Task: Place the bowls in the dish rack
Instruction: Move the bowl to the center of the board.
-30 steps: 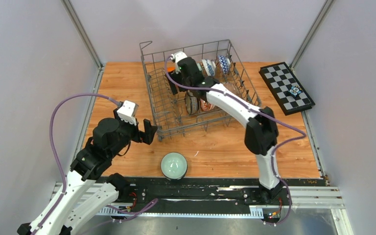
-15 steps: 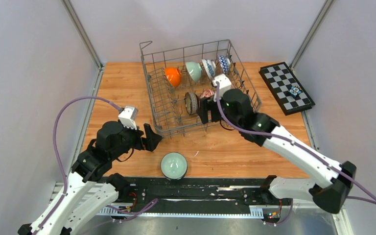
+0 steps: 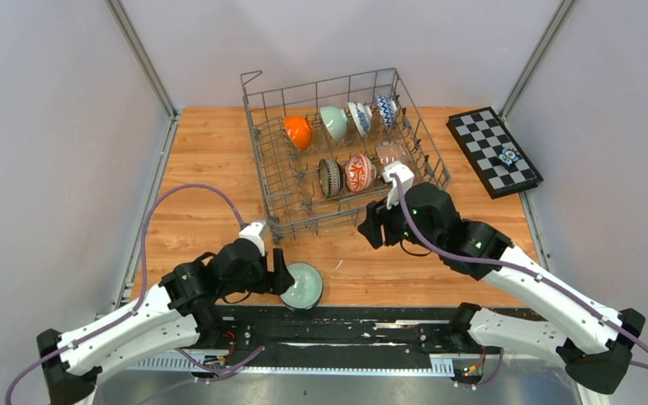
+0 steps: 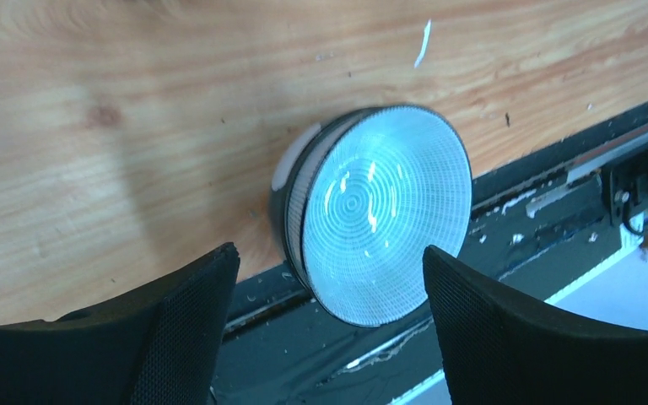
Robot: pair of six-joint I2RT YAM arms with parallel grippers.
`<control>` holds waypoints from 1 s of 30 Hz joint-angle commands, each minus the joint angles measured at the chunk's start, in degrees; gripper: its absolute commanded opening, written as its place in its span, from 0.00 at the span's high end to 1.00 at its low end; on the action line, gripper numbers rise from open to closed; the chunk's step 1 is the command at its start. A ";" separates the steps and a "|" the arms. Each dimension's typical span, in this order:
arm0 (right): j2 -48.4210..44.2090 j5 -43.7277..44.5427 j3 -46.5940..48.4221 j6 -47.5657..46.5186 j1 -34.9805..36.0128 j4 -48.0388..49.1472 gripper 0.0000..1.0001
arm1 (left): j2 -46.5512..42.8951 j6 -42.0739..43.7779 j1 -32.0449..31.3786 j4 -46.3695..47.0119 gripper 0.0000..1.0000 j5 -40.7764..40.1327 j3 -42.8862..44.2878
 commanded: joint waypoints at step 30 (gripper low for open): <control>3.87 24.67 5.12 3.23 12.57 -15.12 0.42 | 37.93 2.59 -14.03 24.35 0.16 -6.54 10.64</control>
